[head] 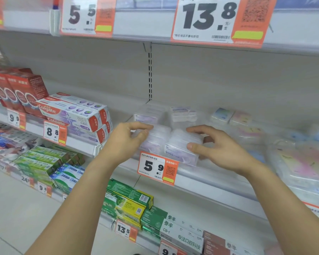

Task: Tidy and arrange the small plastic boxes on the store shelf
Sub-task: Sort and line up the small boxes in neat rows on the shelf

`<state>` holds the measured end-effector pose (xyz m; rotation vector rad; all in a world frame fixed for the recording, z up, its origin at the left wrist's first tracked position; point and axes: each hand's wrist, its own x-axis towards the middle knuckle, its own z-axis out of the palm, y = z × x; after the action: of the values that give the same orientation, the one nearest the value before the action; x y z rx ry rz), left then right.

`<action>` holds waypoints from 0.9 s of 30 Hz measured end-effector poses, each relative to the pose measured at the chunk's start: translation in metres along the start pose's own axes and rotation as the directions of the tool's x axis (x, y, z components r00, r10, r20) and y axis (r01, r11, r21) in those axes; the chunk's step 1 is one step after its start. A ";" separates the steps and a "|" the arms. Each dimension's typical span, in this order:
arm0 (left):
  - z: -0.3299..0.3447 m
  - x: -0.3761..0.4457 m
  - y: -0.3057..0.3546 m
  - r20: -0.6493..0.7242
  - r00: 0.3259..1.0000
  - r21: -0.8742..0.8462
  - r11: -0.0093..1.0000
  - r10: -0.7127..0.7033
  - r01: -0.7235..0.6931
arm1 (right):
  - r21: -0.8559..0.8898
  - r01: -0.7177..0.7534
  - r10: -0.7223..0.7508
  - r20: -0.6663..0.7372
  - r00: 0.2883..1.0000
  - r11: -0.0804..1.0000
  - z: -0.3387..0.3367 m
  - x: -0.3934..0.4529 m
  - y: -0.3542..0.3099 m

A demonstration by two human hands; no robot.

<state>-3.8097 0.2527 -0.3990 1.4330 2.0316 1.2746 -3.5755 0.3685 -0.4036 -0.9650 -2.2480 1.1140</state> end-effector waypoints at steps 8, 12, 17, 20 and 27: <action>-0.006 0.000 -0.008 0.045 0.999 0.105 0.994 0.021 -0.026 | 0.050 -0.026 0.024 0.050 0.998 0.998 0.004 0.000 -0.010; -0.006 -0.001 -0.008 0.055 0.998 0.163 0.986 0.020 -0.029 | 0.078 -0.056 0.051 0.066 0.997 0.995 0.002 0.002 -0.015; -0.005 0.000 -0.007 0.052 0.999 0.160 0.987 0.011 -0.019 | 0.086 -0.076 0.068 0.094 0.993 0.993 0.000 0.004 -0.015; -0.005 0.000 -0.006 0.043 0.999 0.172 0.985 0.015 -0.022 | 0.124 -0.058 0.045 0.107 0.993 0.991 -0.001 0.003 -0.015; -0.018 0.007 0.012 -0.027 0.999 0.225 0.974 0.030 -0.024 | 0.098 0.003 0.028 -0.316 0.948 0.995 -0.027 0.036 -0.030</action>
<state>-3.8186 0.2513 -0.3784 1.5519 2.2441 1.1111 -3.5936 0.3966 -0.3609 -1.0382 -1.9152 0.9841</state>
